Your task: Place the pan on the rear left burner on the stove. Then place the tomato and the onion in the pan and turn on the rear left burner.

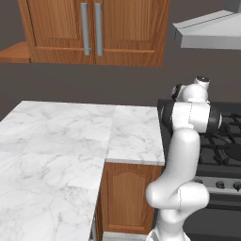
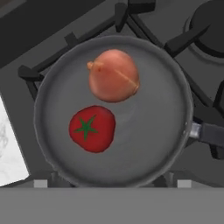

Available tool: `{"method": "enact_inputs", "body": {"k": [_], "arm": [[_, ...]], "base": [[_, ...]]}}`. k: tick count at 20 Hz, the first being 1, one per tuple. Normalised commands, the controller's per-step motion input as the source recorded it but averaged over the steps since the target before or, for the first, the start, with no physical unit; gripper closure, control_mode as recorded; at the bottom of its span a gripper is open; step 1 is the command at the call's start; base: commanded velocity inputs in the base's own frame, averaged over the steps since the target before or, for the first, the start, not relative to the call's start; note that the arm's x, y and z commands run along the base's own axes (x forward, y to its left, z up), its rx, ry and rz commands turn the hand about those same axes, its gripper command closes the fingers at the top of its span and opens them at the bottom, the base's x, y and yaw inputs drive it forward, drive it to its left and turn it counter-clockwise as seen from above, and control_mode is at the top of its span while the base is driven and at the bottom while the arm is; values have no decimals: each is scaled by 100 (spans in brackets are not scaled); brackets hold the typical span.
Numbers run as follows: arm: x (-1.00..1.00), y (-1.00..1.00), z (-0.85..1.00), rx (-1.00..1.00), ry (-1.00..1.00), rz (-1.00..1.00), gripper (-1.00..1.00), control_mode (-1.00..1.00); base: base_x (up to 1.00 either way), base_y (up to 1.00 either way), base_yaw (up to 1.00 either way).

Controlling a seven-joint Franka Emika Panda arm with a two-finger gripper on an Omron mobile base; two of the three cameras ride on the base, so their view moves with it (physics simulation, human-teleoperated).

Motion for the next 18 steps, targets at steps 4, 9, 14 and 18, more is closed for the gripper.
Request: {"method": "enact_inputs", "body": {"k": [4, 9, 14, 18], "arm": [[-49, 0, 0, -3, 2, 0, -100, -100], [-57, 0, 2, -1, 0, 0, -100, -100], [-58, 0, 25, 0, -2, 0, -100, -100], [-55, 1, 31, 0, -1, 0, -100, -100]], "base": [[0, 0, 0], [0, 0, 0], [0, 0, 0], [0, 0, 0]]}}
